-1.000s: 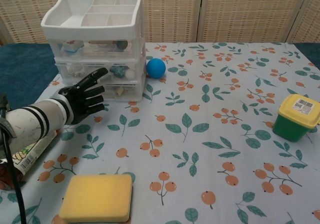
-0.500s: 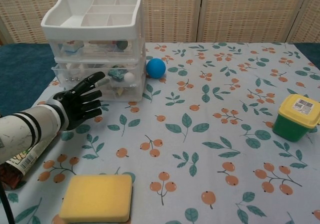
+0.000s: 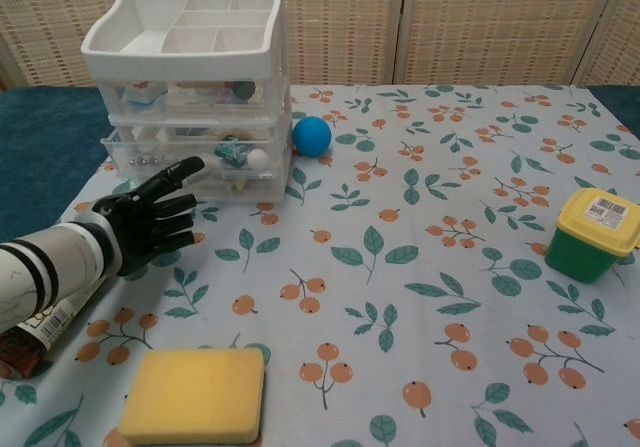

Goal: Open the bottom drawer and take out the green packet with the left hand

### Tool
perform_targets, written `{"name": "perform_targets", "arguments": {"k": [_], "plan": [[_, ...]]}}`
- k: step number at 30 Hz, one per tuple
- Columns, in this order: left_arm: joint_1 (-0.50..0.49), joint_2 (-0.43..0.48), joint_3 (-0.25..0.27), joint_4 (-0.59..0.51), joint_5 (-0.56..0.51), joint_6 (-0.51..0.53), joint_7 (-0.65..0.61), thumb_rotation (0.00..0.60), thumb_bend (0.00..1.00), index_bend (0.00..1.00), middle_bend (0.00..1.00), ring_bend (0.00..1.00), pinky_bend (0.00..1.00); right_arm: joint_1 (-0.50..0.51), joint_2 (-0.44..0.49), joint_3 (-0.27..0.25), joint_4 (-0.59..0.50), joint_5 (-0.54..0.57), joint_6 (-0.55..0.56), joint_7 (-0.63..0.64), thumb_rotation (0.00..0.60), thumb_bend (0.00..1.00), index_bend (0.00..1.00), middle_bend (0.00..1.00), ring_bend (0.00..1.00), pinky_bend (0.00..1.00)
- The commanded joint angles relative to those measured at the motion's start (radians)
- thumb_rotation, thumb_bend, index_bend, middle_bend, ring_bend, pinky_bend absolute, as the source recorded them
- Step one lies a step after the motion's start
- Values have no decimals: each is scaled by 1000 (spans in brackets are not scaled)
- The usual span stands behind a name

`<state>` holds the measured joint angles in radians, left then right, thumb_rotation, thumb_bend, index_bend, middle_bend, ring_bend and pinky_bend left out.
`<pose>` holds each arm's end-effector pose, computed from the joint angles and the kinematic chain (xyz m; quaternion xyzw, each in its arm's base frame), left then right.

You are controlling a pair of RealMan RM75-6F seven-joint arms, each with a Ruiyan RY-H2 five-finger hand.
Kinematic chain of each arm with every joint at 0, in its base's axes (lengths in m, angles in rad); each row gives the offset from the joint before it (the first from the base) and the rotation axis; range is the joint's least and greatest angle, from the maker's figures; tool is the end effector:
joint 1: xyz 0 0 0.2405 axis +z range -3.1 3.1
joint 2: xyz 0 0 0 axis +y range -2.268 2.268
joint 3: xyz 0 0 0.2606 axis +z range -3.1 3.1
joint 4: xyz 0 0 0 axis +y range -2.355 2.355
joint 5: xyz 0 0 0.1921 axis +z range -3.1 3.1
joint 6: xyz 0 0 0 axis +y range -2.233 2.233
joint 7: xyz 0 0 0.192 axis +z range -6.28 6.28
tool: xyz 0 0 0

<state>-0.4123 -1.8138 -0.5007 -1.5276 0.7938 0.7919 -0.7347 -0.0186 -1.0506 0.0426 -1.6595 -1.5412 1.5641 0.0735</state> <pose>-0.1811 0.3415 -0.0779 -0.0760 -0.8540 -0.5061 0.0938 -0.3117 -0.1942 0.2040 0.5628 -0.4021 0.4038 0.5988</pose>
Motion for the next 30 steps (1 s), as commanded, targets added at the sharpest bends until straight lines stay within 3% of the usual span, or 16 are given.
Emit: {"name": "perform_targets", "arguments": {"k": [1, 10, 16, 22, 30], "plan": [[17, 25, 17, -35, 2, 11, 19, 600, 285, 42, 938, 1000, 1000, 0, 1, 0, 0, 0, 1, 1, 600, 362, 0, 67, 0, 0], [57, 173, 92, -172, 66, 2, 116, 600, 285, 23, 897, 1000, 1000, -3, 0, -1, 3, 0, 5, 6, 600, 362, 0, 67, 0, 0], [84, 259, 149, -207, 271, 46, 169, 600, 284, 93, 871, 1000, 1000, -1, -2, 0, 7, -2, 3, 8, 600, 362, 0, 67, 0, 0], [73, 321, 185, -187, 458, 104, 214, 600, 285, 156, 856, 1000, 1000, 0, -4, 0, 9, -6, 4, 11, 600, 362, 0, 67, 0, 0], [20, 326, 204, -101, 536, 189, 420, 600, 285, 175, 857, 1000, 1000, -5, -5, -1, 16, -4, 10, 19, 600, 362, 0, 67, 0, 0]]}}
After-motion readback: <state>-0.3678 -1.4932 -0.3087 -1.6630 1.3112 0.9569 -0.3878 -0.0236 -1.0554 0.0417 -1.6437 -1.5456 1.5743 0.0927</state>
